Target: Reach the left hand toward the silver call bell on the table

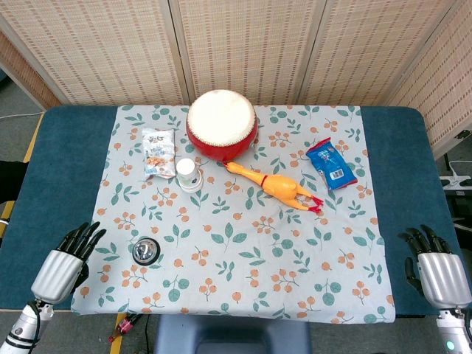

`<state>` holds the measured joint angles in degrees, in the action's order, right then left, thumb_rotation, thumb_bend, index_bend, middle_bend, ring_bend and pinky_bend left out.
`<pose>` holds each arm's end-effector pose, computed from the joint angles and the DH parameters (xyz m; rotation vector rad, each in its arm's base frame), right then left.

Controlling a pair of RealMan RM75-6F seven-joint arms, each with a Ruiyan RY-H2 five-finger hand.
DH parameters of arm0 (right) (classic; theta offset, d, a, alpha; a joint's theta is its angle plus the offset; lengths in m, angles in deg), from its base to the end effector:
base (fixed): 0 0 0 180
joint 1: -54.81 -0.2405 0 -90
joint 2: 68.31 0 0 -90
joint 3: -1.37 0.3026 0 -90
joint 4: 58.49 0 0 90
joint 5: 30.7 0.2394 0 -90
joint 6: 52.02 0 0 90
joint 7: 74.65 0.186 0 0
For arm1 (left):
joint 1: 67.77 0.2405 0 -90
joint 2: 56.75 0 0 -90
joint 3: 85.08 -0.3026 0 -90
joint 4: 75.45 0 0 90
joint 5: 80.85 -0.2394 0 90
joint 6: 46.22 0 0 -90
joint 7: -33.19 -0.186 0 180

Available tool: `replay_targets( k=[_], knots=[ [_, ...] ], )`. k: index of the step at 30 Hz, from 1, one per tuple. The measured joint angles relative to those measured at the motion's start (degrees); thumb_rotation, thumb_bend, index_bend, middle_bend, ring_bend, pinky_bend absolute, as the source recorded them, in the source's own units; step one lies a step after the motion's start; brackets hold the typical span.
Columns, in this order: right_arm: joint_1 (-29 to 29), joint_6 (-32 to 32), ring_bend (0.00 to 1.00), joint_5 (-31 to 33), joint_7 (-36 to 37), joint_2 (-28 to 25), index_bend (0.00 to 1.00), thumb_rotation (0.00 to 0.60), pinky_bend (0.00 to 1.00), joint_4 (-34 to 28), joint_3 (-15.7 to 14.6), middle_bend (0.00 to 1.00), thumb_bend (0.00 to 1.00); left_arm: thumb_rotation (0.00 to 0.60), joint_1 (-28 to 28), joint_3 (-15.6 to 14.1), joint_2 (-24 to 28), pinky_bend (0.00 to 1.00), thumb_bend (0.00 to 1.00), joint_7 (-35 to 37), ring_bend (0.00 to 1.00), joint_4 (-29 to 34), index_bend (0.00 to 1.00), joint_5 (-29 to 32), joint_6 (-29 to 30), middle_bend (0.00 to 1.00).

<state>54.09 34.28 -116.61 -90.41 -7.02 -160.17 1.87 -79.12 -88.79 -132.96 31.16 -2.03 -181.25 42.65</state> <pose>-0.3485 -0.1917 0.1508 1.4209 -0.8421 0.7159 -0.3500 0.2404 0.0749 -1.7388 -0.6243 -0.9733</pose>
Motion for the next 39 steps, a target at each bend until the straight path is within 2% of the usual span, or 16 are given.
replay_targets(
  k=[15,21,27,33,39],
  knots=[
    [-0.22,-1.7,0.08,1.44,-0.23,-0.2,0.22,0.6,0.23,-0.38,0.13,0.17,0.59,0.6,-0.69,-0.09,-1.1,0.15,1.0,0.74,0.0,-0.95,0.0,-0.6,-0.63,0.0],
    [-0.54,-2.81,0.08,2.09,0.33,-1.07,0.22,0.6,0.23,-1.14,0.08,0.17,0.59,0.6,-2.54,-0.05,-5.4,0.13,1.0,2.22,0.0,-3.3,0.0,-2.96,-0.84,0.0],
    [-0.7,-3.12,0.08,2.7,0.7,-1.38,0.22,0.6,0.23,-1.35,0.4,0.17,0.59,0.6,-5.28,0.14,-14.19,0.12,1.0,5.52,0.0,-10.06,0.0,-3.49,-3.91,0.0],
    [-0.76,-3.49,0.08,2.54,1.15,-1.81,0.22,0.6,0.23,-1.55,0.17,0.17,0.59,0.6,-6.23,-1.19,-21.96,0.12,1.0,10.68,0.0,-19.09,0.0,-2.73,-7.62,0.0],
    [-0.9,-3.79,0.08,2.53,1.21,-1.96,0.22,0.6,0.23,-1.56,0.13,0.17,0.59,0.6,-6.24,-3.52,-29.36,0.12,1.0,18.02,0.0,-32.48,0.0,-2.2,-10.92,0.0]
  ],
)
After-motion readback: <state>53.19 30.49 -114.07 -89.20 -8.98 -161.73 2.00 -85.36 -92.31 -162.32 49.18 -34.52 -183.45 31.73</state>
